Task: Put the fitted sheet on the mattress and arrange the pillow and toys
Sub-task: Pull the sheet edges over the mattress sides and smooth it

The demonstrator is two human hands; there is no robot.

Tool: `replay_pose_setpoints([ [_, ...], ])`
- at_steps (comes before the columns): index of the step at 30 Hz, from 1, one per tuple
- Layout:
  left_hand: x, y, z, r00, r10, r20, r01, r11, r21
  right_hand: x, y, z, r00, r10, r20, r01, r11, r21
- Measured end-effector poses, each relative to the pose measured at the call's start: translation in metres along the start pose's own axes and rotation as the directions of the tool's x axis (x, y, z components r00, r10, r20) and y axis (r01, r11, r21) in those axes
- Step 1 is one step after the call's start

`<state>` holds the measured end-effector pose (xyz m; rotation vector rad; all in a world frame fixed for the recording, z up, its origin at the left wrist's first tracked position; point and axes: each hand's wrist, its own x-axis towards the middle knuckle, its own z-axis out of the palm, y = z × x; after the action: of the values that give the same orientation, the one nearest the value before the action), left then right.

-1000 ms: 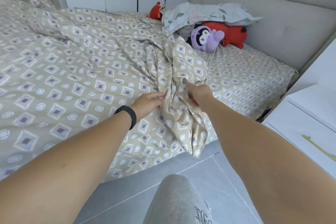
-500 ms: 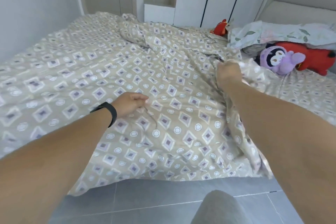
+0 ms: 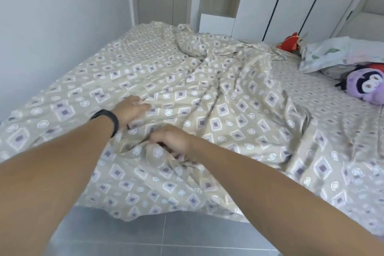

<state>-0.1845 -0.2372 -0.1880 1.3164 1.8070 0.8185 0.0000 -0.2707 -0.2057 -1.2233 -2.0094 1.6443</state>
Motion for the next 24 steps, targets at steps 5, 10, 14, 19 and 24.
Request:
replay_pose_setpoints([
  [5, 0.0, 0.008, 0.035, 0.999, 0.045, 0.001, -0.045, 0.992, 0.117, 0.003, 0.03, -0.041, 0.911, -0.106, -0.398, 0.003, 0.968, -0.252],
  [10, 0.004, -0.008, 0.0, 0.989, 0.102, -0.108, -0.047, 0.904, 0.425, -0.001, 0.05, -0.085, 0.902, -0.195, -0.386, -0.202, 0.598, -0.775],
  [14, -0.007, -0.049, -0.054, 0.956, 0.039, -0.292, 0.194, 0.66, 0.725, 0.004, 0.043, -0.106, 0.879, -0.195, -0.435, -0.328, 0.414, -0.849],
  [19, -0.013, -0.075, -0.077, 0.889, 0.007, -0.459, 0.425, 0.363, 0.829, 0.018, 0.041, -0.106, 0.906, 0.02, -0.423, -0.39, 0.427, -0.816],
  [24, -0.009, -0.051, -0.048, 0.916, 0.032, -0.4, 0.381, 0.241, 0.893, 0.007, 0.06, -0.098, 0.945, 0.056, -0.321, -0.312, 0.436, -0.844],
])
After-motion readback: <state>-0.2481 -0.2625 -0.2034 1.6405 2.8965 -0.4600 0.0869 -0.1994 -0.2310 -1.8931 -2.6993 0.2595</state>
